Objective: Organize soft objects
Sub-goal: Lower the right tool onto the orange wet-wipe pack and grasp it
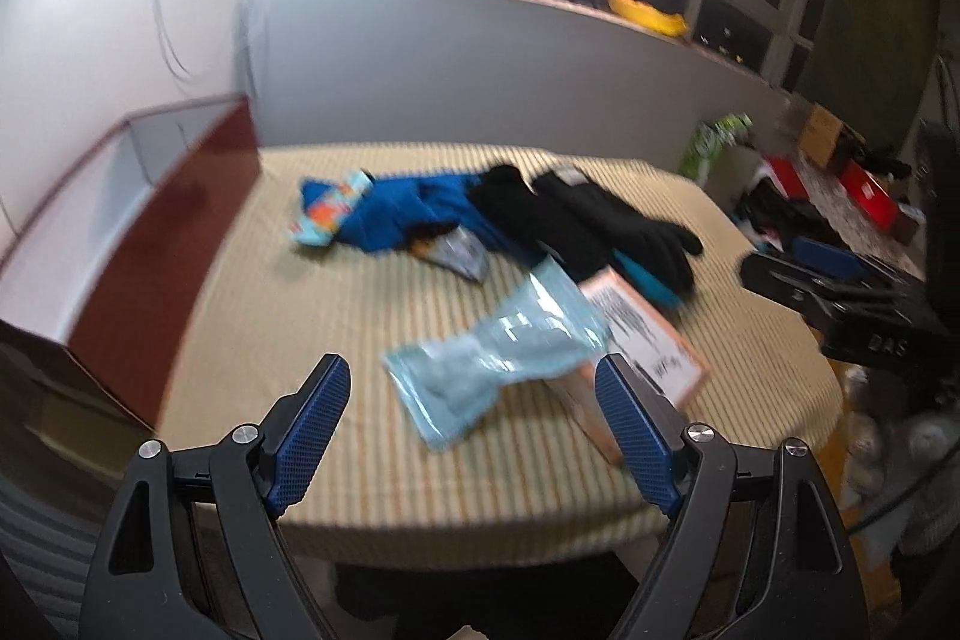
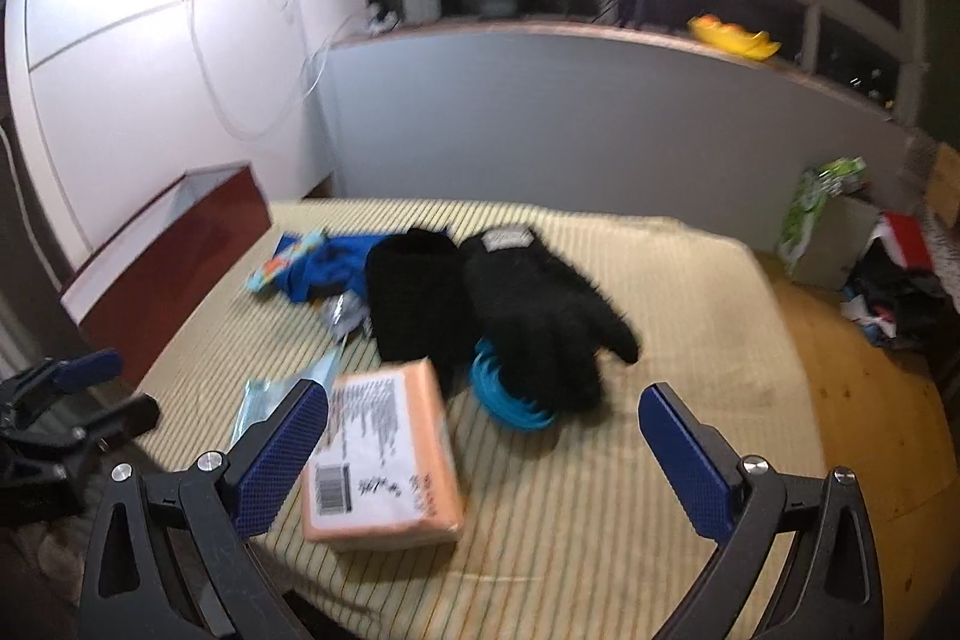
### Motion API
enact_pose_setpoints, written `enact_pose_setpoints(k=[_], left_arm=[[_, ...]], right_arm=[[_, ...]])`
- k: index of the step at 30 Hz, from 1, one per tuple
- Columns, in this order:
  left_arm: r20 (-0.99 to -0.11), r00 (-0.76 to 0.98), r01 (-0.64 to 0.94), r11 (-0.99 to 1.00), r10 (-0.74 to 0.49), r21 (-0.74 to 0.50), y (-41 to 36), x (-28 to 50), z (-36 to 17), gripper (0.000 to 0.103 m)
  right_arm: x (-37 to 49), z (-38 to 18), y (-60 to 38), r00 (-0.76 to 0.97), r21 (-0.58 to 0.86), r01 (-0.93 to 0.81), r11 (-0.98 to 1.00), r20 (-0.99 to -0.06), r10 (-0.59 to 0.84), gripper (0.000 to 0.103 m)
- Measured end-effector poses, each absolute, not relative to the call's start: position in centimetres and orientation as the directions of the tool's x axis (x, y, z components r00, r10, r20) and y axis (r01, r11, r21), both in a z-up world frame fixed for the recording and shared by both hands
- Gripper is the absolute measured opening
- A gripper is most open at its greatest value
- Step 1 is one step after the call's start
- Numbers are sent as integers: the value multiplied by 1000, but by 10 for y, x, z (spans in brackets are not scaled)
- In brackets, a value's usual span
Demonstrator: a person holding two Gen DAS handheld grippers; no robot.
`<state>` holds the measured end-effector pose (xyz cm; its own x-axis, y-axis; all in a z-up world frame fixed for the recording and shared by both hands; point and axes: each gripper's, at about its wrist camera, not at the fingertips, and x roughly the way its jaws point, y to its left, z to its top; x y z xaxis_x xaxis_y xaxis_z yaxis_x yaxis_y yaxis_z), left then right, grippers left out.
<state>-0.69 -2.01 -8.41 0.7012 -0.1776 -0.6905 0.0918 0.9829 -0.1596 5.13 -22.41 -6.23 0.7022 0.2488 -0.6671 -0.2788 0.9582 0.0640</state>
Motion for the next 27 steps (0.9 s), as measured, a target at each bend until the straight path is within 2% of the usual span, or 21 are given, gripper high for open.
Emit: enact_pose_setpoints(k=[10,15,17,18,21,27], left_arm=[[-748,594,155,955,-296,-255,-46,-2,-111,83],[-768,527,156,929,-365,-335,-53,8,-122,80],[-771,511,154,923,-381,-353,-56,11,-125,79],[-772,501,154,918,-392,-366,-58,13,-127,78],[-777,462,153,901,-427,-405,-62,20,-134,67],[-782,408,127,878,-471,-463,-67,32,-149,64]], right_arm=[[74,-88,-224,549,206,-321,924,-755,359,102],[89,-103,-224,461,261,-327,908,-795,394,95],[94,-108,-225,422,292,-326,899,-806,415,86],[97,-111,-225,399,311,-326,893,-811,428,85],[104,-118,-224,347,355,-322,878,-818,458,84],[116,-130,-217,267,399,-330,856,-830,490,74]])
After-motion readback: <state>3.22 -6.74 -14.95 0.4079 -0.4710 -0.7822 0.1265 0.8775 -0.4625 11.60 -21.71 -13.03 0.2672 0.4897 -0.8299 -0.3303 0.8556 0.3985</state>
